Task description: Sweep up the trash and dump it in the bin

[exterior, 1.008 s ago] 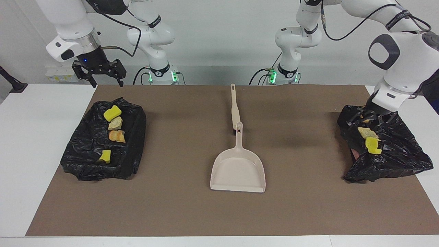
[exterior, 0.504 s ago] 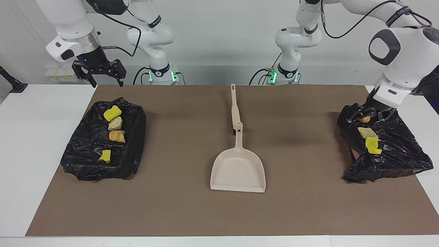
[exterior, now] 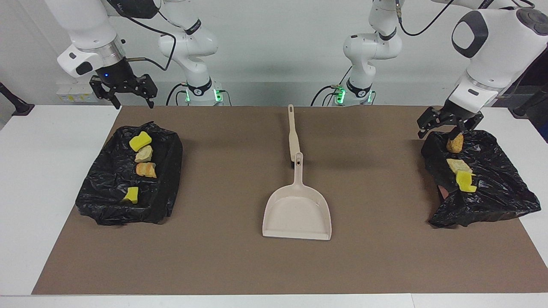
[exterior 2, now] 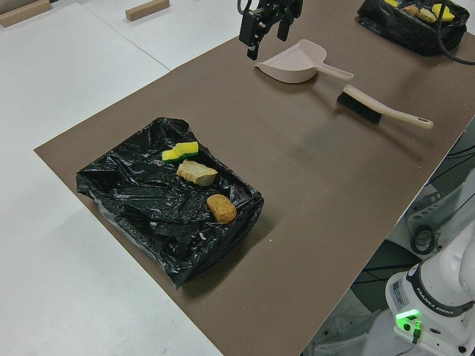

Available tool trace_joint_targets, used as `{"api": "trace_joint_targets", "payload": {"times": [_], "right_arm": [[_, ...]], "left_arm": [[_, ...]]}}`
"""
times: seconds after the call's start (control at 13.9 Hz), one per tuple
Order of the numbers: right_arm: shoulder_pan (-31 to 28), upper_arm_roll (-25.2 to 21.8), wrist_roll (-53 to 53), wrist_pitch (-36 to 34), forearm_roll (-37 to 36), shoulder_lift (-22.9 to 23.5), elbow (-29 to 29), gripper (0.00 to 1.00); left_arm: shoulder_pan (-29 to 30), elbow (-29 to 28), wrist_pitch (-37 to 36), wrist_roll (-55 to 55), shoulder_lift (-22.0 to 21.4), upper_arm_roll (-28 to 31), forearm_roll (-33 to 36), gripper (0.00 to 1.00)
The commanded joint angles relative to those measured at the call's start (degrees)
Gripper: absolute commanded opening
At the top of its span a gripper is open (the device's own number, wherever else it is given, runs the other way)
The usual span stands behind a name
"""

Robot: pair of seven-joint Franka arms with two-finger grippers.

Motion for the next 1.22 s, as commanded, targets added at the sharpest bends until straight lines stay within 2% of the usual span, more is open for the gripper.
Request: {"api": "trace_joint_targets", "payload": {"times": [0.0, 0.29, 1.15], "right_arm": [[0.5, -0.6, -1.2, 0.2, 0.0, -1.3, -1.4, 1.00], [0.4, -0.6, -1.2, 0.2, 0.0, -1.3, -1.4, 1.00], [0.4, -0.6, -1.3, 0.4, 0.0, -1.9, -2.3, 1.00]], "left_arm": [[-0.4, -0.1, -2.3, 0.5, -1.2, 0.3, 2.1, 1.00], [-0.4, -4.7, -2.7, 1.0, -4.3, 0.2, 2.0, 1.00], [-0.3, -2.9, -3.5, 1.0, -3.3, 0.3, 2.0, 1.00]]}}
